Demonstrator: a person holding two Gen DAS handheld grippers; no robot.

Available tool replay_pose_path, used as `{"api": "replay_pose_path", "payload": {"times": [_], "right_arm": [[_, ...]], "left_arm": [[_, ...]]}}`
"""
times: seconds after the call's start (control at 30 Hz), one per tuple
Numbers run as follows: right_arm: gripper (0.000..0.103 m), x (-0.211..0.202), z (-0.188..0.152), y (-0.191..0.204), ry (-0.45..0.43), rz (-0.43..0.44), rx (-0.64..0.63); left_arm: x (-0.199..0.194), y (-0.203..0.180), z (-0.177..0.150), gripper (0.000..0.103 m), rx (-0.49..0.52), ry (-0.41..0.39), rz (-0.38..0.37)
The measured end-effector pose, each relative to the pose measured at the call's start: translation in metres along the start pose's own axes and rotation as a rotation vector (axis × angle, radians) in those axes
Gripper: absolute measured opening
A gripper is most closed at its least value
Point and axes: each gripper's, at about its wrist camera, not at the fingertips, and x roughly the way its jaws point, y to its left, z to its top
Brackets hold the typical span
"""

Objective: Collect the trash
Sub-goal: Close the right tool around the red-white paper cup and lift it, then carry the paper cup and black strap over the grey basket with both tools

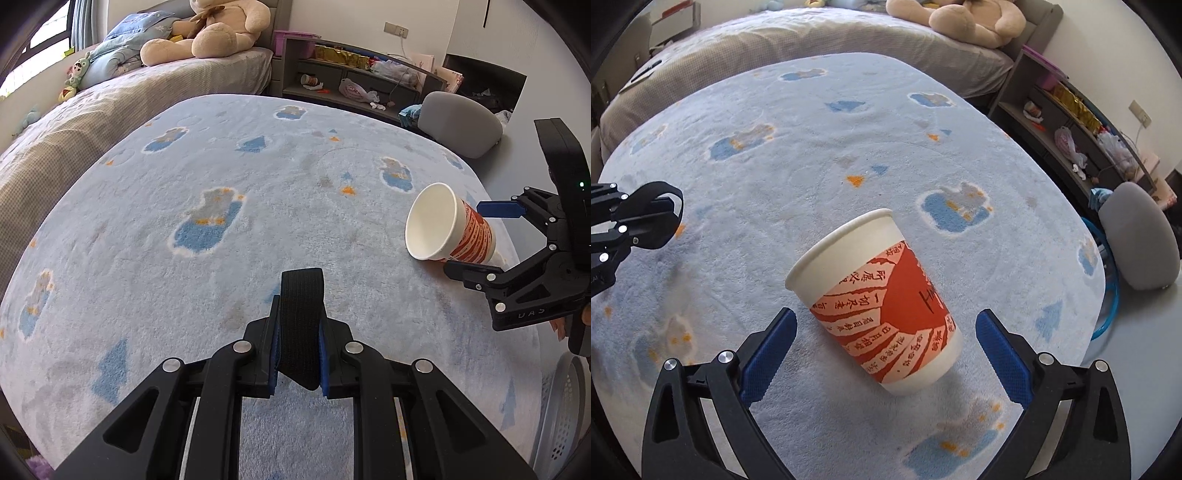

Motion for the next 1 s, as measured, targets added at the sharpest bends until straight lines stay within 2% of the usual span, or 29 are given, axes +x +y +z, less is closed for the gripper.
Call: {"api": "replay_pose_path", "payload": {"times": [0.1,0.13,0.2,0.27,0.37,0.57,0.67,0.87,1.0], "right_arm": [[0.093,0.010,0.004,0.001,0.015,-0.002,-0.013],[0.089,0.012,0.005,0.001,0.021,0.003,-0.007],[0.076,0.016,0.006,-0.001,0.032,-0.007,0.014],[0.071,0.015,0.004,-0.005,0.029,-0.001,0.052],[0.066,0.008,-0.001,-0.015,0.020,0.018,0.178],[0.062,-0.025,-0.026,-0.022,-0.070,0.058,0.495],[0.062,-0.047,-0.043,-0.010,-0.126,0.003,0.605],[0.061,-0.080,-0.070,0.027,-0.160,-0.124,0.737],[0.061,-0.095,-0.093,0.044,-0.170,-0.172,0.825]], "left_arm": [[0.001,0.002,0.001,0.016,-0.006,0.000,0.003],[0.001,0.002,0.001,0.016,-0.008,-0.001,0.004],[0.000,0.004,0.002,0.016,-0.009,-0.004,0.007],[-0.002,0.005,0.002,0.016,-0.010,-0.008,0.008],[-0.004,0.007,0.003,0.016,-0.015,-0.014,0.008],[-0.012,0.009,0.003,0.016,-0.016,-0.031,0.000],[-0.016,0.010,0.002,0.016,-0.016,-0.038,-0.002],[-0.027,0.011,-0.003,0.016,-0.006,-0.058,-0.006],[-0.034,0.006,-0.008,0.016,0.020,-0.076,-0.005]]}}
